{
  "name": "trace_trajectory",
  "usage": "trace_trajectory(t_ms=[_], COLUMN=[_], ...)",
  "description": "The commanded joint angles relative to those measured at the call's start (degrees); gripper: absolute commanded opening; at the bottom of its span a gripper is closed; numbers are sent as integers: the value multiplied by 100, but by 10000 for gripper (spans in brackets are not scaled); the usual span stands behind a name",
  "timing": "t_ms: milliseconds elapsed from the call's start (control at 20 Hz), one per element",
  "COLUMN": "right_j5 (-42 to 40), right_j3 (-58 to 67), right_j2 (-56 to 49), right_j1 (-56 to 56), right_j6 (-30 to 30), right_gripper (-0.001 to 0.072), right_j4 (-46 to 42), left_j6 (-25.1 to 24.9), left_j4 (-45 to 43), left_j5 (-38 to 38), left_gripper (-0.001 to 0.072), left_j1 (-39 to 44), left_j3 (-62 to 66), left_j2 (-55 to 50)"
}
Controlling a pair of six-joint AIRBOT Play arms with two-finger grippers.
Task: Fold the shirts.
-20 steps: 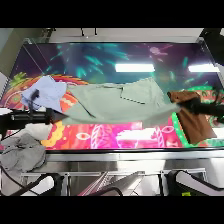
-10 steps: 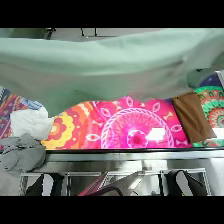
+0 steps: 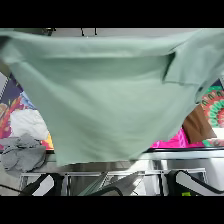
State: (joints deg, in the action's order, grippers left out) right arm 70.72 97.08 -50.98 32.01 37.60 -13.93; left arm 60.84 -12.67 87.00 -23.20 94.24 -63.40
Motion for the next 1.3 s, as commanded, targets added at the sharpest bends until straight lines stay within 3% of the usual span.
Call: trace_trajectory(t_ms=[0, 200, 350, 600, 800, 1250], right_j5=[293, -758, -1506, -1329, -168, -254], right_j3=[4, -2, 136, 675, 651, 151], right_j2=[-1353, -2968, -3842, -4487, -4575, -5005], right_j1=[-968, -1646, -1617, -1438, -1130, -1281], right_j6=[-20, 501, 737, 1189, 1681, 1672], right_gripper=[17, 16, 16, 15, 15, 16], right_j4=[-367, -1316, -1327, -1462, -2675, -2852], left_j6=[-236, -155, 129, 496, 1086, 966], left_j4=[-1307, -2236, -2380, -2522, -3932, -4186], left_j5=[-505, -1344, -1458, -1235, -907, -1478], left_gripper=[14, 14, 14, 14, 14, 15], left_j1=[1147, 1370, 1222, 1294, 1340, 1451], left_j3=[-570, -404, 306, 1421, 1908, 1904], left_j2=[-1073, -2579, -3602, -4741, -5237, -5875])
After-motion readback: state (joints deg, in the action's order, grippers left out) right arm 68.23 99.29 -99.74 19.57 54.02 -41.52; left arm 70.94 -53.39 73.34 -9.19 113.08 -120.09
